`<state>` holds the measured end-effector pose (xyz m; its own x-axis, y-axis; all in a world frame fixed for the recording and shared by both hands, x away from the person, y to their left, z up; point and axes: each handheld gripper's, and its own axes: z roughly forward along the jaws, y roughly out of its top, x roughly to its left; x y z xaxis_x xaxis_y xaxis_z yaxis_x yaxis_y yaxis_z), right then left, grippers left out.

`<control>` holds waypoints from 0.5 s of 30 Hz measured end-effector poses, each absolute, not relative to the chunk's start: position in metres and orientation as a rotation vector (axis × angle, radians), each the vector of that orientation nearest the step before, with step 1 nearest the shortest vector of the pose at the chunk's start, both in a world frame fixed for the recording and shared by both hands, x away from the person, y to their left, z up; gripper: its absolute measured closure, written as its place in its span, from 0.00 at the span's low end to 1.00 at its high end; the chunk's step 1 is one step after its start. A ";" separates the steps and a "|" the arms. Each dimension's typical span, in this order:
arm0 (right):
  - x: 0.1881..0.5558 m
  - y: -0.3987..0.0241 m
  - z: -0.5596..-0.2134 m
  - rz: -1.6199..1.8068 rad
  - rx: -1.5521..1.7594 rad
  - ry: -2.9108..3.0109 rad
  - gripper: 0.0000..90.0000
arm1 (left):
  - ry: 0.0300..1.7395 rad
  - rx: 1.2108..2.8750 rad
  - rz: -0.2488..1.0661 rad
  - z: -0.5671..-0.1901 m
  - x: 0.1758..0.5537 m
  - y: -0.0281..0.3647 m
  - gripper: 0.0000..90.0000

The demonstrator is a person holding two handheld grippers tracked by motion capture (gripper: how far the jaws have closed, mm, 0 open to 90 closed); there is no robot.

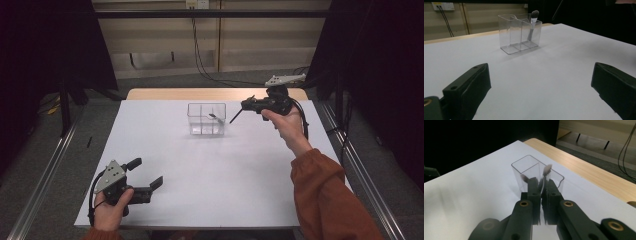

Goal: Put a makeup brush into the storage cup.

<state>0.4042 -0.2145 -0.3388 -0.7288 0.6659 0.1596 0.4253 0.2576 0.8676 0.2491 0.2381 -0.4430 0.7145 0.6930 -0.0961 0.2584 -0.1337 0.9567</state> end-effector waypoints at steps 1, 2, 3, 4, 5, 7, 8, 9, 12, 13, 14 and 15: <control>0.406 -0.215 -0.337 1.457 1.021 2.288 0.96 | 0.766 1.708 0.446 -0.443 0.249 0.238 0.02; 0.408 -0.215 -0.336 1.452 1.023 2.285 0.96 | 0.765 1.711 0.447 -0.443 0.249 0.238 0.02; 0.410 -0.214 -0.335 1.450 1.025 2.282 0.96 | 0.765 1.712 0.448 -0.443 0.249 0.238 0.02; 0.412 -0.214 -0.334 1.449 1.026 2.283 0.96 | 0.764 1.713 0.449 -0.443 0.249 0.238 0.02; 0.414 -0.212 -0.334 1.450 1.022 2.282 0.96 | 0.760 1.716 0.450 -0.443 0.249 0.238 0.03; 0.416 -0.209 -0.334 1.450 1.022 2.284 0.96 | 0.759 1.717 0.451 -0.443 0.249 0.238 0.03; 0.417 -0.207 -0.333 1.445 1.021 2.284 0.96 | 0.763 1.715 0.449 -0.443 0.249 0.237 0.03; 0.419 -0.206 -0.333 1.448 1.015 2.283 0.96 | 0.761 1.714 0.454 -0.443 0.250 0.238 0.03; 0.423 -0.201 -0.332 1.441 1.010 2.282 0.96 | 0.762 1.718 0.456 -0.443 0.249 0.238 0.02; 0.425 -0.199 -0.331 1.437 1.001 2.282 0.96 | 0.759 1.720 0.461 -0.443 0.249 0.238 0.03; 0.426 -0.197 -0.330 1.428 0.996 2.284 0.96 | 0.759 1.720 0.462 -0.443 0.249 0.237 0.03; 0.427 -0.195 -0.329 1.411 0.983 2.286 0.96 | 0.758 1.719 0.461 -0.443 0.249 0.237 0.03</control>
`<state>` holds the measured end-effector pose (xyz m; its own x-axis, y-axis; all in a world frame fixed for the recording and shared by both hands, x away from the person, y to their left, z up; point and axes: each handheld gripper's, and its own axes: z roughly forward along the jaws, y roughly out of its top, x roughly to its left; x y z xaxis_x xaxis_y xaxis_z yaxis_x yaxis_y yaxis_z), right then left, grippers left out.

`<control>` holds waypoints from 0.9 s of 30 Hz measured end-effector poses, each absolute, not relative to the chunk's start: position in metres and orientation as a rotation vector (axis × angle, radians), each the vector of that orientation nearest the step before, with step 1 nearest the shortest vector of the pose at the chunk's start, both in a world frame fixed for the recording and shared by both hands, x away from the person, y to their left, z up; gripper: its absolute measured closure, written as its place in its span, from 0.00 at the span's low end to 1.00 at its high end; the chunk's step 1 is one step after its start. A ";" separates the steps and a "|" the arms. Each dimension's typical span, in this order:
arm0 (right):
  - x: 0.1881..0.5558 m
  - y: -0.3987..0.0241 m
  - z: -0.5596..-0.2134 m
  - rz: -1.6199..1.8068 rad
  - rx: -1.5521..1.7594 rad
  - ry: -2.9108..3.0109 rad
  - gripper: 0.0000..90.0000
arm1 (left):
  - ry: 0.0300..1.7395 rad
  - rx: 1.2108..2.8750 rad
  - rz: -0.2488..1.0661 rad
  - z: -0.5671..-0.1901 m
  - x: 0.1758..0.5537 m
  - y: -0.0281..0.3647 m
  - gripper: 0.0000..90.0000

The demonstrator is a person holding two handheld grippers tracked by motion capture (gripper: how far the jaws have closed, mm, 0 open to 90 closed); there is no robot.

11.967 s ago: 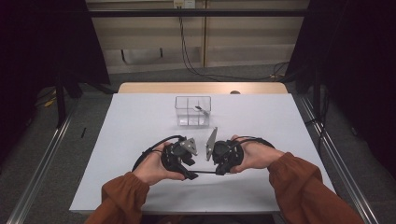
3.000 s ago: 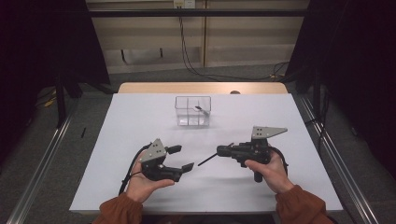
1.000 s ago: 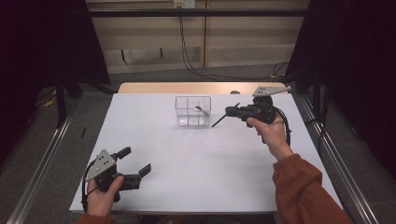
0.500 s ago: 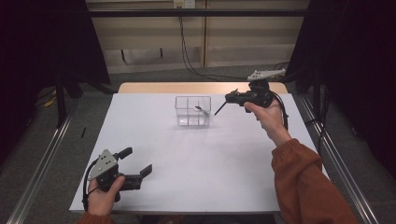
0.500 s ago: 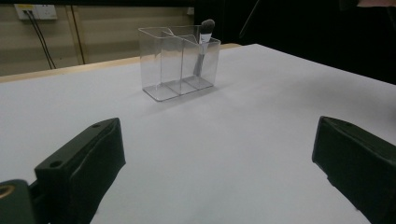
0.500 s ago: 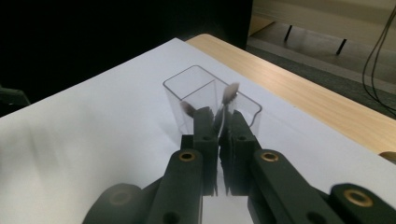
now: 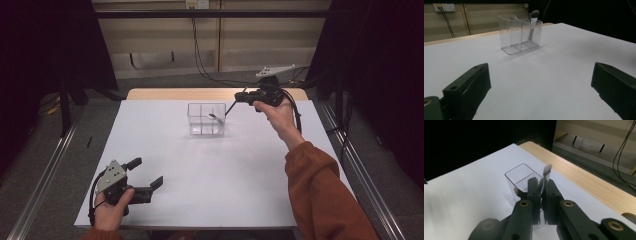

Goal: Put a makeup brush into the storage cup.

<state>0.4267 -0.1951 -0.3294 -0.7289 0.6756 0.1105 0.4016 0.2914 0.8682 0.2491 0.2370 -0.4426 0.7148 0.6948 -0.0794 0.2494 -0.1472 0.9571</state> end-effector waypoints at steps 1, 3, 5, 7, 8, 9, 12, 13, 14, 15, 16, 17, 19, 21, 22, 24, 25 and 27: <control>0.428 -0.193 -0.329 1.400 0.974 2.292 0.96 | 0.757 1.721 0.460 -0.443 0.249 0.237 0.03; 0.430 -0.190 -0.327 1.383 0.968 2.304 0.96 | 0.753 1.723 0.462 -0.443 0.249 0.236 0.03; 0.434 -0.188 -0.327 1.370 0.970 2.314 0.96 | 0.753 1.723 0.462 -0.443 0.249 0.236 0.03; 0.439 -0.186 -0.326 1.355 0.979 2.325 0.96 | 0.747 1.726 0.465 -0.442 0.249 0.236 0.03; 0.442 -0.185 -0.326 1.345 0.986 2.329 0.96 | 0.748 1.724 0.464 -0.442 0.248 0.237 0.03; 0.443 -0.184 -0.327 1.341 0.995 2.333 0.96 | 0.751 1.718 0.460 -0.442 0.248 0.236 0.03; 0.448 -0.183 -0.330 1.332 1.015 2.340 0.96 | 0.751 1.719 0.462 -0.442 0.248 0.237 0.03; 0.449 -0.183 -0.331 1.326 1.019 2.340 0.96 | 0.750 1.720 0.462 -0.442 0.248 0.237 0.03; 0.450 -0.182 -0.332 1.319 1.020 2.345 0.96 | 0.750 1.721 0.464 -0.442 0.248 0.237 0.03; 0.451 -0.182 -0.333 1.322 1.025 2.345 0.96 | 0.746 1.725 0.467 -0.442 0.248 0.237 0.03; 0.452 -0.181 -0.333 1.320 1.021 2.350 0.96 | 0.744 1.727 0.468 -0.442 0.248 0.237 0.03; 0.453 -0.181 -0.333 1.317 1.025 2.357 0.96 | 0.742 1.732 0.473 -0.442 0.248 0.237 0.03; 0.453 -0.179 -0.334 1.302 1.012 2.373 0.96 | 0.744 1.729 0.474 -0.442 0.248 0.237 0.03; 0.454 -0.178 -0.336 1.295 1.012 2.384 0.96 | 0.744 1.729 0.473 -0.442 0.248 0.237 0.03; 0.454 -0.177 -0.337 1.293 1.011 2.397 0.96 | 0.744 1.728 0.473 -0.442 0.248 0.237 0.03; 0.455 -0.176 -0.339 1.287 1.013 2.419 0.96 | 0.744 1.727 0.470 -0.442 0.248 0.237 0.03; 0.456 -0.175 -0.341 1.275 1.008 2.432 0.96 | 0.743 1.730 0.473 -0.442 0.248 0.237 0.03; 0.457 -0.173 -0.344 1.272 1.019 2.448 0.96 | 0.743 1.728 0.470 -0.442 0.248 0.237 0.03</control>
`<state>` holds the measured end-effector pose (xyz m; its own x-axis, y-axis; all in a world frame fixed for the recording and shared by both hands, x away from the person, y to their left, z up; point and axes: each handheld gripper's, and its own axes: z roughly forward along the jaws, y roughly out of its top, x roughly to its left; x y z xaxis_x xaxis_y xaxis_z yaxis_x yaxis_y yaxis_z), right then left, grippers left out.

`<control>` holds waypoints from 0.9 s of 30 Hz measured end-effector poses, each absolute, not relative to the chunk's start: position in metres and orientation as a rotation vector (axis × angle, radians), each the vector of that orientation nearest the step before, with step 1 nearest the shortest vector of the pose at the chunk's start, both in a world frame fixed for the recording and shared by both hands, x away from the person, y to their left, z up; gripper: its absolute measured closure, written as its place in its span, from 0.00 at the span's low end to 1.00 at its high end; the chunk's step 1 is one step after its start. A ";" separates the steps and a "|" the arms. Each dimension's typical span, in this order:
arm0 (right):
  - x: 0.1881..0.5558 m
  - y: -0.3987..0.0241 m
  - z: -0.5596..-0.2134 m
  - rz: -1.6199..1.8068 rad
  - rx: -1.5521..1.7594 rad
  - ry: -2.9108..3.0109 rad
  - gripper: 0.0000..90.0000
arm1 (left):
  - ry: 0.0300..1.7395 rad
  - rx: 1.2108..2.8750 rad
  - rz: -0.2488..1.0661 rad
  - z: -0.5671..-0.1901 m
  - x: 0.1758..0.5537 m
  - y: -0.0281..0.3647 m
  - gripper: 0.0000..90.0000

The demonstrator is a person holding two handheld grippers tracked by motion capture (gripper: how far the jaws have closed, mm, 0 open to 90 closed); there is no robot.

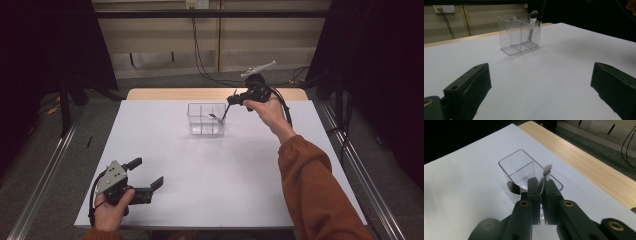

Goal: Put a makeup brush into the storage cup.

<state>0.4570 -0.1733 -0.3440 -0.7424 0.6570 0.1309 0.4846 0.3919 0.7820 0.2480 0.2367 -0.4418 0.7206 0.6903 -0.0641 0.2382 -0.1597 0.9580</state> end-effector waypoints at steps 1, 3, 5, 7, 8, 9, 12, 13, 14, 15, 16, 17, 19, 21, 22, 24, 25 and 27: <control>0.457 -0.173 -0.346 1.280 1.022 2.448 0.96 | 0.742 1.729 0.472 -0.442 0.248 0.237 0.03; 0.459 -0.171 -0.349 1.282 1.025 2.453 0.96 | 0.745 1.729 0.469 -0.442 0.248 0.237 0.03; 0.459 -0.168 -0.352 1.268 1.026 2.461 0.96 | 0.746 1.729 0.470 -0.442 0.248 0.237 0.03; 0.460 -0.167 -0.354 1.262 1.027 2.464 0.96 | 0.745 1.727 0.470 -0.442 0.248 0.237 0.03; 0.460 -0.166 -0.355 1.263 1.033 2.464 0.96 | 0.747 1.726 0.468 -0.442 0.248 0.237 0.03; 0.460 -0.166 -0.356 1.266 1.036 2.462 0.96 | 0.748 1.726 0.471 -0.442 0.248 0.238 0.03; 0.461 -0.166 -0.361 1.276 1.050 2.453 0.96 | 0.745 1.728 0.471 -0.441 0.248 0.238 0.03; 0.462 -0.166 -0.362 1.279 1.057 2.452 0.96 | 0.746 1.728 0.468 -0.442 0.248 0.237 0.03; 0.463 -0.166 -0.365 1.279 1.065 2.450 0.96 | 0.747 1.727 0.469 -0.442 0.248 0.237 0.03; 0.463 -0.165 -0.367 1.270 1.068 2.452 0.96 | 0.746 1.728 0.474 -0.441 0.248 0.238 0.03; 0.463 -0.165 -0.369 1.267 1.067 2.450 0.96 | 0.749 1.724 0.471 -0.441 0.248 0.238 0.03; 0.463 -0.164 -0.370 1.272 1.071 2.444 0.96 | 0.750 1.723 0.471 -0.442 0.248 0.238 0.03; 0.463 -0.164 -0.372 1.271 1.066 2.443 0.96 | 0.754 1.721 0.473 -0.442 0.248 0.238 0.03; 0.463 -0.165 -0.374 1.270 1.065 2.437 0.96 | 0.754 1.719 0.472 -0.442 0.248 0.238 0.03; 0.462 -0.165 -0.375 1.266 1.071 2.435 0.96 | 0.755 1.719 0.472 -0.442 0.248 0.238 0.03; 0.462 -0.167 -0.378 1.275 1.083 2.424 0.96 | 0.755 1.722 0.476 -0.442 0.248 0.238 0.03; 0.462 -0.168 -0.379 1.278 1.083 2.422 0.95 | 0.753 1.723 0.479 -0.441 0.248 0.238 0.03; 0.461 -0.169 -0.382 1.282 1.080 2.413 0.95 | 0.754 1.717 0.479 -0.441 0.247 0.238 0.03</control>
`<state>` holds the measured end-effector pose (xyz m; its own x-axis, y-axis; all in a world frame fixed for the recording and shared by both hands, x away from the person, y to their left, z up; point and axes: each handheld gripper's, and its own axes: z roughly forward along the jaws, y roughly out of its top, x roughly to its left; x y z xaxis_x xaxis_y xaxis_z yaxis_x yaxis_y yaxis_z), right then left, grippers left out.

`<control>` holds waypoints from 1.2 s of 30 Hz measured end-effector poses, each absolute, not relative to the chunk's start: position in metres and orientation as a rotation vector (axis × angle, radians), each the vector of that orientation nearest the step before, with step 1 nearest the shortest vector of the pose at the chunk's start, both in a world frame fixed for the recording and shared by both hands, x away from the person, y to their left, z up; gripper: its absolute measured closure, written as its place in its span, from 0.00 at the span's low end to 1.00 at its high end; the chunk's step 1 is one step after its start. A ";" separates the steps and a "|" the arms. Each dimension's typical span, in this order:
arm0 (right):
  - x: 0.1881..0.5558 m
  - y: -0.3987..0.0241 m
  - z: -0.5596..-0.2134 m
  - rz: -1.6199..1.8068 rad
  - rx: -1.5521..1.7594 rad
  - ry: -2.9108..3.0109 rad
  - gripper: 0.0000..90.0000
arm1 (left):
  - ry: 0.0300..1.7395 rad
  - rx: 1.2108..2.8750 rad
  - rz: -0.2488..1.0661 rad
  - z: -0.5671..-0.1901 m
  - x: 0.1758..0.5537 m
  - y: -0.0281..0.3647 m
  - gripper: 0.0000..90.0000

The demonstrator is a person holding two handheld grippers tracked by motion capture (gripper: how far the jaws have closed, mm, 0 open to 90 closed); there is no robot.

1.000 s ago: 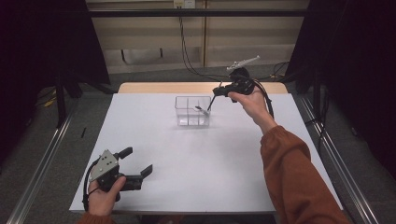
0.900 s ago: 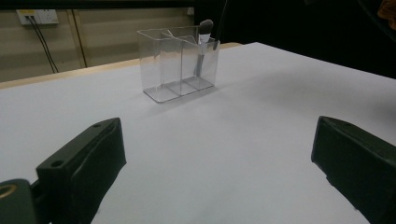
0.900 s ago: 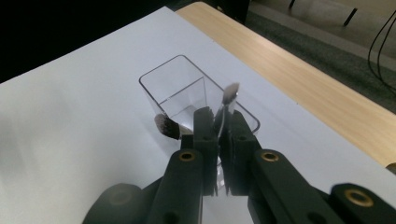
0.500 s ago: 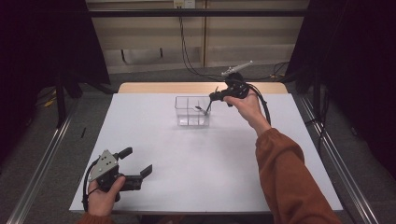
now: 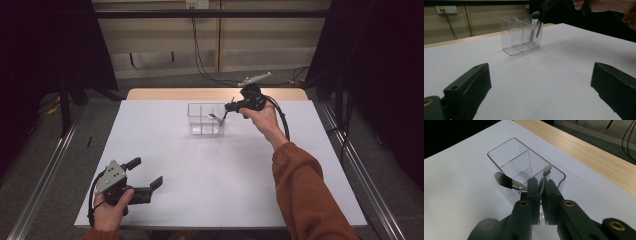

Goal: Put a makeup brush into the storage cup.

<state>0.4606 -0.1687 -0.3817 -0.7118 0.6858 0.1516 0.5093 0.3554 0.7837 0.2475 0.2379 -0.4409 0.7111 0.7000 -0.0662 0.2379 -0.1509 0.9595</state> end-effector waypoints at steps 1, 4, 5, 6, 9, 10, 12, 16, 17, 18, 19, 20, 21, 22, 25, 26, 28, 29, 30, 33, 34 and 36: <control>0.460 -0.169 -0.383 1.297 1.084 2.404 0.94 | 0.755 1.718 0.480 -0.441 0.248 0.238 0.03; 0.459 -0.170 -0.386 1.319 1.093 2.383 0.91 | 0.758 1.715 0.481 -0.441 0.248 0.238 0.03; 0.459 -0.170 -0.387 1.321 1.092 2.379 0.90 | 0.761 1.710 0.479 -0.441 0.247 0.238 0.03; 0.459 -0.170 -0.387 1.330 1.090 2.376 0.88 | 0.759 1.711 0.481 -0.441 0.247 0.238 0.03; 0.457 -0.172 -0.388 1.339 1.100 2.362 0.82 | 0.761 1.710 0.480 -0.441 0.247 0.239 0.03; 0.457 -0.173 -0.388 1.345 1.104 2.353 0.81 | 0.761 1.709 0.480 -0.441 0.247 0.239 0.03; 0.455 -0.175 -0.388 1.356 1.099 2.345 0.75 | 0.761 1.712 0.485 -0.441 0.248 0.239 0.03; 0.450 -0.177 -0.391 1.379 1.110 2.278 0.60 | 0.764 1.710 0.479 -0.441 0.248 0.239 0.03; 0.449 -0.178 -0.393 1.385 1.113 2.278 0.60 | 0.766 1.706 0.473 -0.441 0.248 0.239 0.03; 0.448 -0.178 -0.394 1.381 1.108 2.274 0.57 | 0.770 1.699 0.466 -0.441 0.249 0.239 0.03; 0.447 -0.179 -0.396 1.383 1.112 2.259 0.53 | 0.768 1.703 0.474 -0.441 0.248 0.239 0.03; 0.446 -0.180 -0.397 1.396 1.116 2.256 0.49 | 0.770 1.699 0.475 -0.441 0.248 0.239 0.03; 0.445 -0.180 -0.398 1.408 1.120 2.250 0.46 | 0.770 1.699 0.473 -0.441 0.248 0.240 0.03; 0.443 -0.181 -0.398 1.414 1.121 2.247 0.41 | 0.771 1.699 0.476 -0.441 0.248 0.240 0.03; 0.440 -0.184 -0.399 1.449 1.140 2.229 0.30 | 0.770 1.699 0.472 -0.441 0.251 0.240 0.03; 0.439 -0.185 -0.400 1.457 1.140 2.223 0.26 | 0.772 1.700 0.473 -0.441 0.252 0.239 0.03; 0.437 -0.186 -0.401 1.463 1.137 2.213 0.16 | 0.773 1.706 0.469 -0.441 0.254 0.238 0.03; 0.436 -0.187 -0.402 1.464 1.135 2.212 0.11 | 0.769 1.708 0.474 -0.441 0.254 0.237 0.03; 0.435 -0.188 -0.402 1.483 1.117 2.211 0.09 | 0.768 1.711 0.475 -0.441 0.254 0.237 0.03; 0.429 -0.191 -0.403 1.491 1.085 2.163 0.00 | 0.772 1.708 0.474 -0.441 0.256 0.238 0.03; 0.428 -0.191 -0.404 1.486 1.072 2.146 0.02 | 0.779 1.703 0.474 -0.442 0.256 0.238 0.03; 0.425 -0.191 -0.404 1.461 1.083 2.139 0.01 | 0.785 1.695 0.474 -0.442 0.256 0.240 0.03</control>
